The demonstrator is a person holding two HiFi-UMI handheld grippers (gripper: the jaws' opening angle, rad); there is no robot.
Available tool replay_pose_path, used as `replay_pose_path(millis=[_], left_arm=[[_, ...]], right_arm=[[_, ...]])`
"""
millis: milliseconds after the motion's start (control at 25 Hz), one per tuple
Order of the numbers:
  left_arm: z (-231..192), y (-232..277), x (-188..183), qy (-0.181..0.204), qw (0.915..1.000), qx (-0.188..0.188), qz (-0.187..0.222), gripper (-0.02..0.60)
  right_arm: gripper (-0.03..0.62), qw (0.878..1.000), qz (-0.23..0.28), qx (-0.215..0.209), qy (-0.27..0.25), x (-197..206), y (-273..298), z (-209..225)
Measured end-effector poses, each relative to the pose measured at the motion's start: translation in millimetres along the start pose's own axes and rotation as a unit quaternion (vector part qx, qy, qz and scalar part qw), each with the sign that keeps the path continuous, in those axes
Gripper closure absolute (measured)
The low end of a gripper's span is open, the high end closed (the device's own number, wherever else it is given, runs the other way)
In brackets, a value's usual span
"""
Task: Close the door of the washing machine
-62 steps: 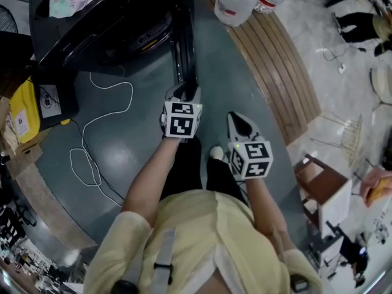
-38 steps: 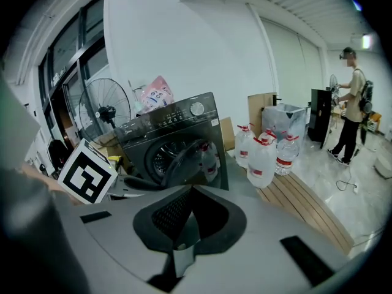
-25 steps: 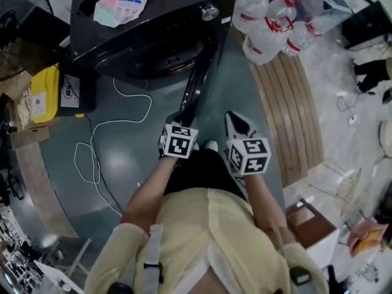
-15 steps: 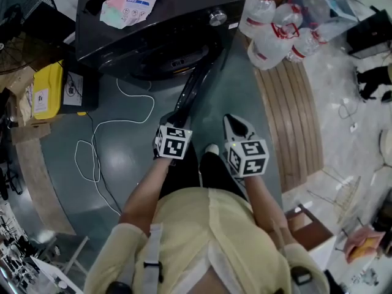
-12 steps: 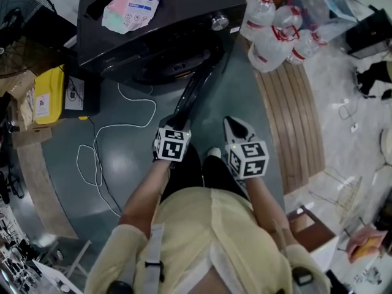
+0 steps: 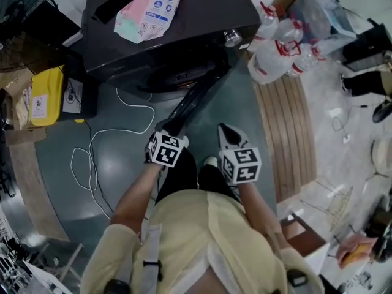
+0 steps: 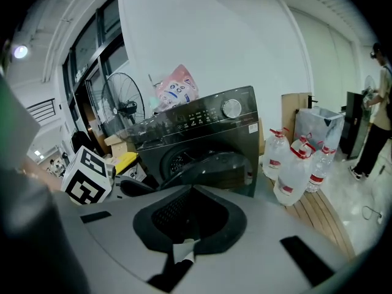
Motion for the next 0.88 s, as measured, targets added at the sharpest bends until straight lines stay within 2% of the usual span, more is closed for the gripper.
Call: replay_pose_path(millis=[240, 880], left_arm=[[-20.6, 2.9, -4.7, -0.007, 0.9999, -0.012, -0.004, 0.446], [-72.3, 12.4, -15.1, 0.032, 0.9991, -0.027, 0.006, 0.430]], right_arm=[[0.588, 1.000, -0.003, -0.003, -0.016, -14.8, 17.0, -6.4], [0.588, 0.999, -0.026, -0.018, -0.032, -29.8, 60.5, -24.0]])
Point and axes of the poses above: the fingertips, and each gripper's own axes: y forward along the fingers, z to its right, x out of its underside, the point moved 9 cm from there along -y, backward along the fingers, and after that the axes turned 10 degrees about z, right-handed, at the moved point
